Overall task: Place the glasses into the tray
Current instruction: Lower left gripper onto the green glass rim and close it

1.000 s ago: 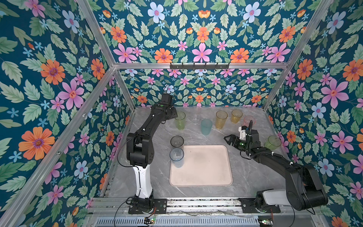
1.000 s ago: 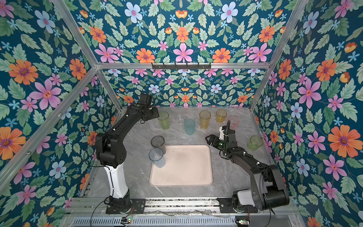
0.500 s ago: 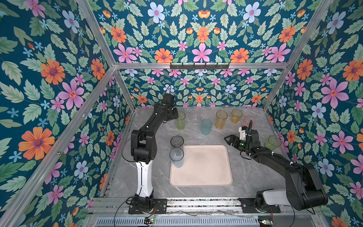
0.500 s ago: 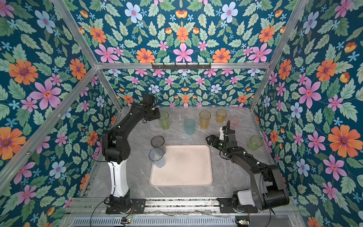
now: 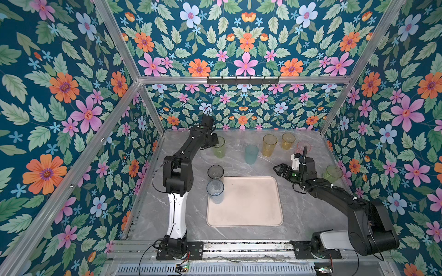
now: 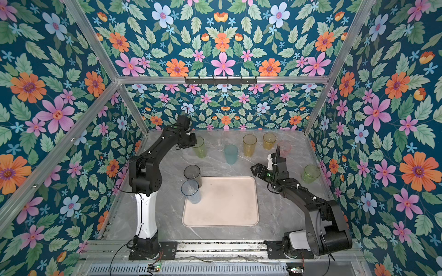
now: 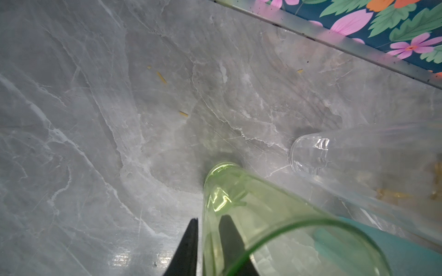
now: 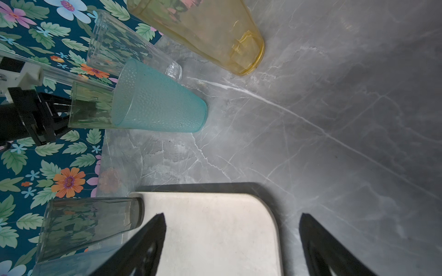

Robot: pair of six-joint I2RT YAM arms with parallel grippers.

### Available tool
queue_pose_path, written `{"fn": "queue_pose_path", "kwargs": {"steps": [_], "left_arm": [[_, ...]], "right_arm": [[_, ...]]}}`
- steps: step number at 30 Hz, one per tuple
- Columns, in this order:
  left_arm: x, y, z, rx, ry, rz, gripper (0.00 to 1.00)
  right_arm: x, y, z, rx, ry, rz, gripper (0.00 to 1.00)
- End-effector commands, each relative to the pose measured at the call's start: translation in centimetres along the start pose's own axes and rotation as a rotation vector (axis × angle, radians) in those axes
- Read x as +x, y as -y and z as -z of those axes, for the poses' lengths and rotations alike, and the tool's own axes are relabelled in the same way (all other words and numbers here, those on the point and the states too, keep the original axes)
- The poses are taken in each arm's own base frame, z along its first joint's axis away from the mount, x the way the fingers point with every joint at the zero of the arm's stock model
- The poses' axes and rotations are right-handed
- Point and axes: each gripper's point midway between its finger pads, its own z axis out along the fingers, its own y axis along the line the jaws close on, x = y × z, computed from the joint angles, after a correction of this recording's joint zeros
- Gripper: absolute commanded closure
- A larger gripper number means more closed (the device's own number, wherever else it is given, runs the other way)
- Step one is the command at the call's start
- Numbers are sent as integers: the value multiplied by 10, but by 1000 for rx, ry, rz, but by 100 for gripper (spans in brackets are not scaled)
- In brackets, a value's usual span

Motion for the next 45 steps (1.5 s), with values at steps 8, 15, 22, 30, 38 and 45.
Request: {"fn": "queue_pose_path", "kwargs": {"steps": [8,15,22,30,38,45], "left_arm": [[-3,-1,2,-13,0,-12,88],[-6,2,7,-8,10,-21,93],[-8,3,14,-9,10,-33,95],[-5,2,28,-25,-1,-64,96],[-4,4,54,-52,14,-111,98],[0,8,86,-56,31,-140,99]], "right_arm": [[-2,0,0,9,1,1,12],[-2,0,0,10,-1,1,12],[-1,1,0,18,-6,-2,12],[-1,1,0,19,-8,-3,12],[-1,1,0,19,-8,-4,12],[-1,2,0,22,-11,-6,12]]}}
